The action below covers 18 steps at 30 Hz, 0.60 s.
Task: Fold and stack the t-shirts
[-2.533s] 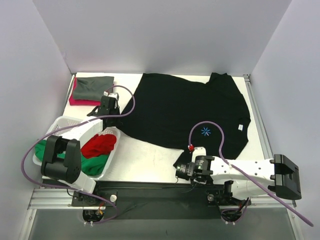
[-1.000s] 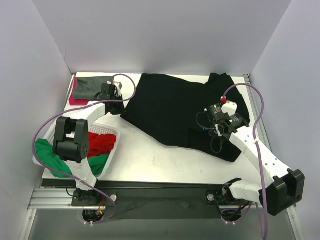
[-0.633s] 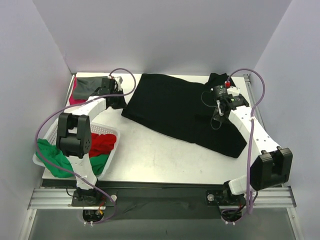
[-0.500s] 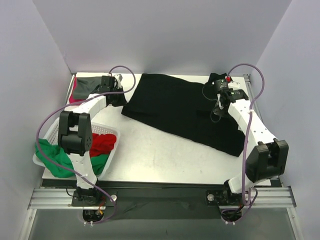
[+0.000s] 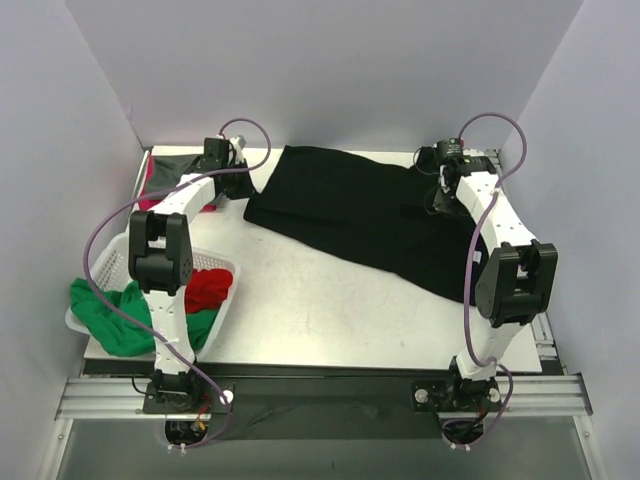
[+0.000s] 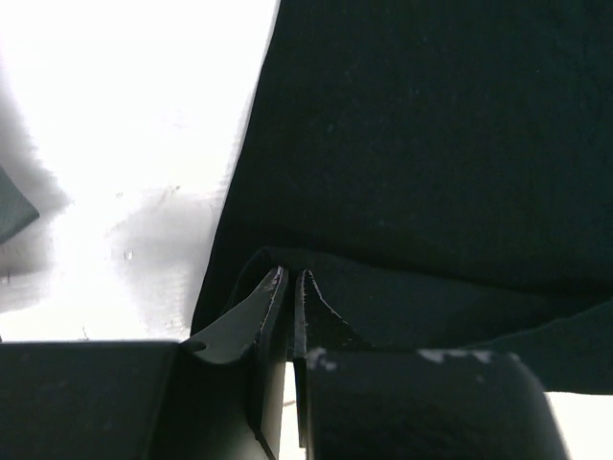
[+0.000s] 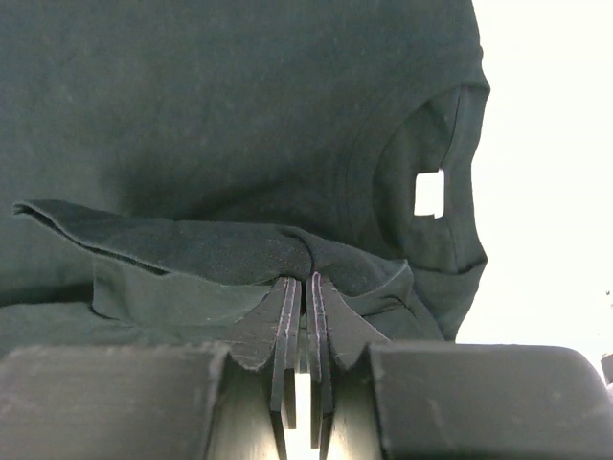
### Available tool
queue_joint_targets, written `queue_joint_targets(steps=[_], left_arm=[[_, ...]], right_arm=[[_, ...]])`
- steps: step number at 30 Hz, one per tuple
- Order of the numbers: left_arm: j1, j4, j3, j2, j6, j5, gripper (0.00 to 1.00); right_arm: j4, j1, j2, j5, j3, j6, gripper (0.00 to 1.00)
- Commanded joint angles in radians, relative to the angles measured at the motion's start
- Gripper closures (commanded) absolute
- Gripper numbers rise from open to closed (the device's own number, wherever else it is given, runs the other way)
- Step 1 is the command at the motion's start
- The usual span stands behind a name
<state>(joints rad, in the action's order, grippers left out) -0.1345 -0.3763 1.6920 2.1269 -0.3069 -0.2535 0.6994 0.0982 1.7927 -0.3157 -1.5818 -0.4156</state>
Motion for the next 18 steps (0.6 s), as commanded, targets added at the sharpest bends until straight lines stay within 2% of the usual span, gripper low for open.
queue_joint_targets(steps=[1, 13, 14, 15, 17, 18], left_arm=[[0.015, -0.018, 0.089, 0.025, -0.003, -0.030, 1.00], [0.015, -0.055, 0.261, 0.148, -0.035, -0.049, 1.00], [0.015, -0.052, 0.270, 0.154, -0.038, -0.049, 0.93], [0.015, -0.049, 0.276, 0.162, -0.041, -0.053, 0.74], [0.013, -0.039, 0.294, 0.168, -0.041, -0.055, 0.54], [0.012, -0.033, 0.296, 0.166, -0.043, -0.059, 0.46]], right_arm=[[0.046, -0.017, 0.019, -0.017, -0.078, 0.035, 1.00], [0.075, -0.040, 0.128, 0.000, -0.237, 0.072, 1.00], [0.078, -0.040, 0.138, 0.001, -0.248, 0.072, 1.00], [0.080, -0.043, 0.161, 0.004, -0.259, 0.072, 1.00], [0.083, -0.054, 0.189, 0.027, -0.306, 0.069, 0.97], [0.084, -0.058, 0.215, 0.035, -0.329, 0.069, 0.80]])
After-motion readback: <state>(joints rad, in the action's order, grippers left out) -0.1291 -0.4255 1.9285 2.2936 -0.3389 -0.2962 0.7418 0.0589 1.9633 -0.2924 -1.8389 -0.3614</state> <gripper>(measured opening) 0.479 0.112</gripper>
